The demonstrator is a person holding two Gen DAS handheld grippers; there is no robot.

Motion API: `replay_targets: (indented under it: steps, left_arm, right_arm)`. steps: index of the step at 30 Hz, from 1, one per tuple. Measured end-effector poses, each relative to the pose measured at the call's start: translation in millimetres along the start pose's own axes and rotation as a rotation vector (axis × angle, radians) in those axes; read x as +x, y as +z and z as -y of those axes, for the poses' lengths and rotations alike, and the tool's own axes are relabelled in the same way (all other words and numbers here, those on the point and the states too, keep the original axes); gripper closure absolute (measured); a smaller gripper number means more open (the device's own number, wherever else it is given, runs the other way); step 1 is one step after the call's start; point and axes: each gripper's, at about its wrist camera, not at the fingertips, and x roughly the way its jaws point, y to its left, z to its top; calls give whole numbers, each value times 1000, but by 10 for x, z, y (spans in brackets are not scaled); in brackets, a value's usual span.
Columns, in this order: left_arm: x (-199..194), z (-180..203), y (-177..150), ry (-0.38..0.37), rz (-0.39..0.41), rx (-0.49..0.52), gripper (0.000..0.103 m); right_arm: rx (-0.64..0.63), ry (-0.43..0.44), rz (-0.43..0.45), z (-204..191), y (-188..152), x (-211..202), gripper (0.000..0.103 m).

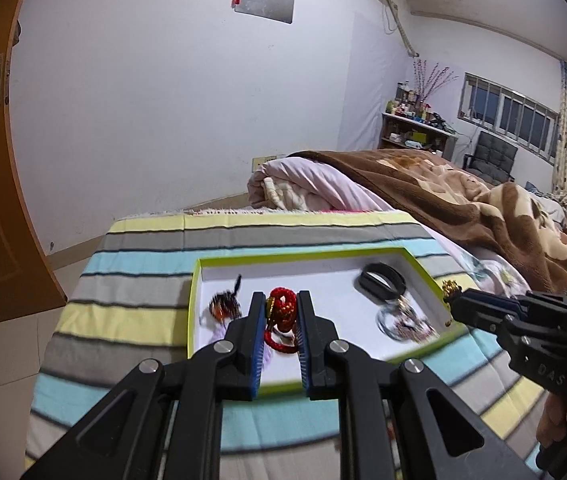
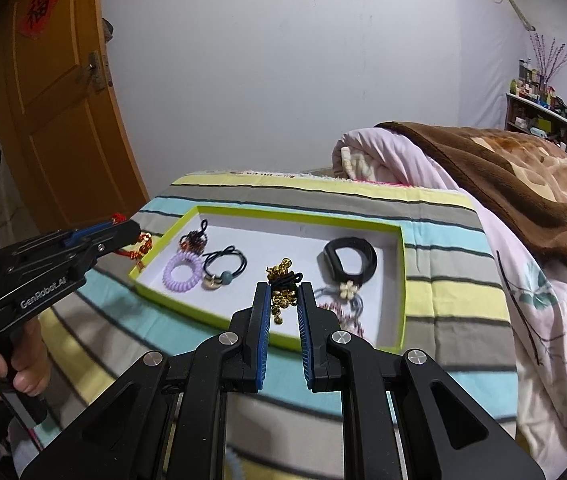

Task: Organize jewelry
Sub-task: 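Carry both items into the green box and open both tools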

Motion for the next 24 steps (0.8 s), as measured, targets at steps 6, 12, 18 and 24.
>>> replay_targets:
  steps: [6, 12, 18, 24]
  left_arm:
    - [356, -19, 118, -1, -9, 5, 88]
    - [748, -33, 128, -17, -68, 16, 87]
    - [1039, -32, 109, -15, -122, 32, 87]
    - [1199, -86, 63, -31, -176, 8, 87]
  right_arm:
    - [5, 0, -22, 75, 111, 371, 89]
    - [8, -5, -85, 142, 141, 815, 89]
    - [19, -2, -140, 178, 142, 1116, 89]
    - [34, -11, -163, 202, 135, 1247, 89]
